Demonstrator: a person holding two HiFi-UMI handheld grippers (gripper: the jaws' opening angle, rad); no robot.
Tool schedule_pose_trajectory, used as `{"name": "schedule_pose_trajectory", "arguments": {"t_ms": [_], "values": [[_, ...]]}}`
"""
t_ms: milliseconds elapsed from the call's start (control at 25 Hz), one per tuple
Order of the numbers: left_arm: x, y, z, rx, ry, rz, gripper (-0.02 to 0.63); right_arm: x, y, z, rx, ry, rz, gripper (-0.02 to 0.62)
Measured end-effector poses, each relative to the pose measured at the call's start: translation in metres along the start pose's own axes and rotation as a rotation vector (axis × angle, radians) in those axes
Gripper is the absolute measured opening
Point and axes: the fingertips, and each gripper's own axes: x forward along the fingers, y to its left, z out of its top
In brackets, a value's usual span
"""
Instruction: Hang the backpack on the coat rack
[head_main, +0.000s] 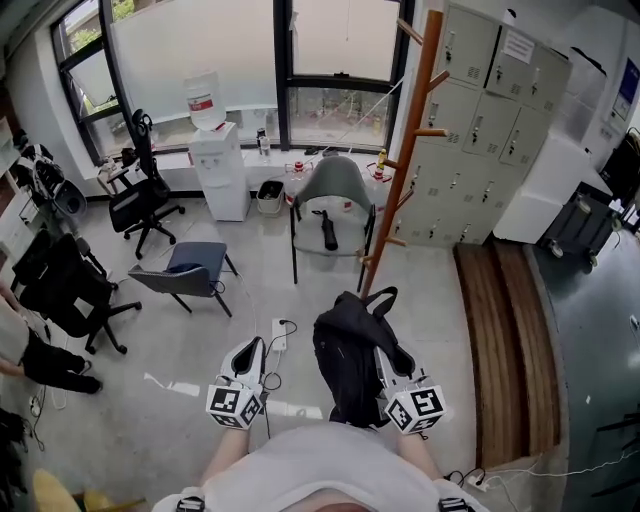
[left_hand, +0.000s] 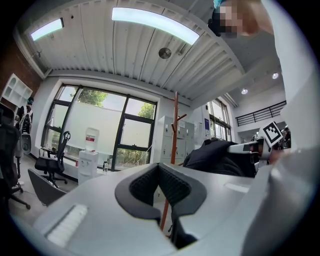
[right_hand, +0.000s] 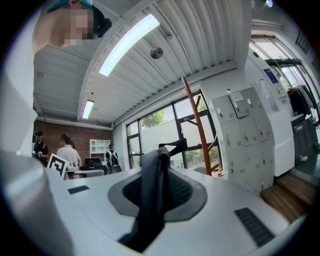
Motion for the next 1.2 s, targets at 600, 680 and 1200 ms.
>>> {"name": "schedule_pose_trajectory", "arguments": {"t_ms": [600,680,1200], "values": [[0.094,0.000,0.001,0.006,0.015,0.059,0.011,0.078,-0.065,0.018,-0.003,-0.014,0.110,0.069],[0.103,0.003,0.000,0.003,0.017,0.045,0.011,0.083,-0.065,0.019,-0.002,-0.013,0.102,0.069],[0.143,0.035,0.009,0.002,0.022,-0.073,0.011,0.117,-0.049,0.056,0.001,-0.064,0.076,0.069]]}}
